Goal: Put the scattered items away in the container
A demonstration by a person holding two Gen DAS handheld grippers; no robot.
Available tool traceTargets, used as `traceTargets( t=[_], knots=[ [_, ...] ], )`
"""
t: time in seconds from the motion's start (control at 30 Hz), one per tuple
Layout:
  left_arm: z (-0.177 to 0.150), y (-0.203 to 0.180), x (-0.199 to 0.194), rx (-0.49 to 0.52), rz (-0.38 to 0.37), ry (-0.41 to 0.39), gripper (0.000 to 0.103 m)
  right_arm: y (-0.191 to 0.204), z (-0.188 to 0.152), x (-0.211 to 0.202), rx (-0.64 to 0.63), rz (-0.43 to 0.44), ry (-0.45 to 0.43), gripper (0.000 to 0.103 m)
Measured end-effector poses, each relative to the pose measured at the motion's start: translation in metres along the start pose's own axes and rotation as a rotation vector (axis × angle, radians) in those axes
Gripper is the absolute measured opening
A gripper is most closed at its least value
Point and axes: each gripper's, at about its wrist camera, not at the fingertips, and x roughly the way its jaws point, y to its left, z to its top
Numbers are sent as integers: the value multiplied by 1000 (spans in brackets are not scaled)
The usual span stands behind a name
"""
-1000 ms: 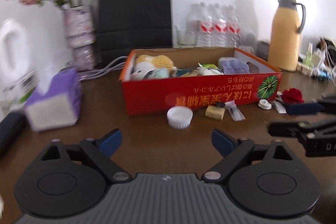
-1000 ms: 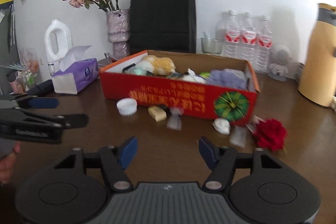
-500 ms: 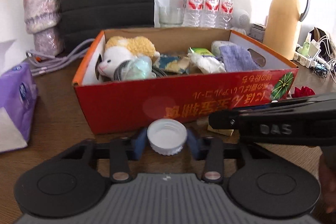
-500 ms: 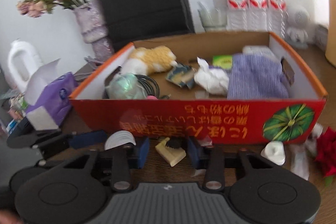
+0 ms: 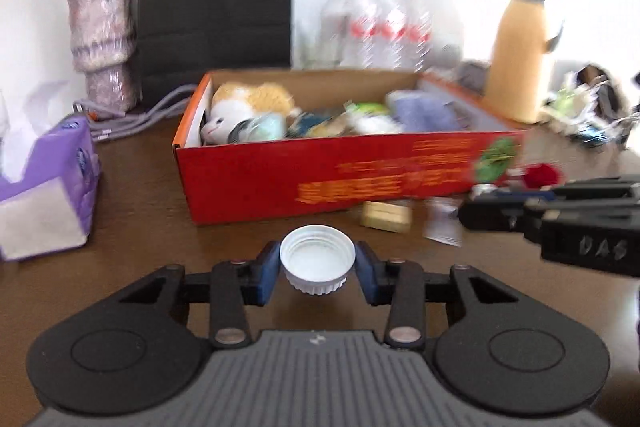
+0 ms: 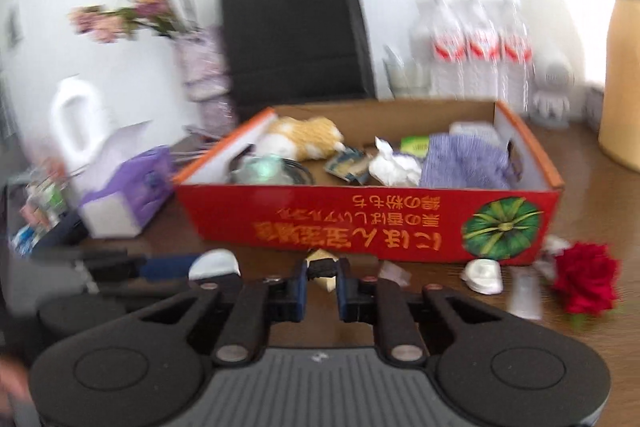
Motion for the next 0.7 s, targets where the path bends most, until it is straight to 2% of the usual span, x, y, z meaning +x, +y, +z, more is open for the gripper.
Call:
traceTargets(
  t=[0.07, 0.17, 0.23, 0.27, 0.33, 0.43, 0.5, 0.53, 0.57, 0.7],
  knots=[
    [-16, -12, -25, -9, -21, -9, 41, -2, -16, -24, -42, -15, 33, 14],
    [-36, -26, -42, -47, -22, 46, 41, -11, -41, -45, -30, -55, 102, 15],
    [-43, -34, -49, -25, -6, 62, 42, -15, -52, -54, -14, -69, 134, 17],
    [-45, -37, -51, -13, 1, 67, 42, -15, -56, -56, -17, -72, 147, 24],
    [-47, -41, -48, 4, 1, 86, 55, -17, -60, -58, -22, -75, 152, 37],
    [-48, -45, -46, 26, 20, 87, 55, -17, -61, -56, -11, -80, 148, 37],
    [-50, -45, -46, 17, 24, 93, 53, -14, -62, -53, -16, -91, 144, 37],
    [-51, -45, -46, 11, 28, 96, 48, -11, -63, -53, -37, -103, 142, 29],
    [-52, -45, -47, 8, 39, 91, 43, -8, -64, -52, -63, -116, 140, 13],
    [-52, -43, -51, 2, 33, 75, 41, -2, -65, -51, -117, -142, 135, 10]
  ],
)
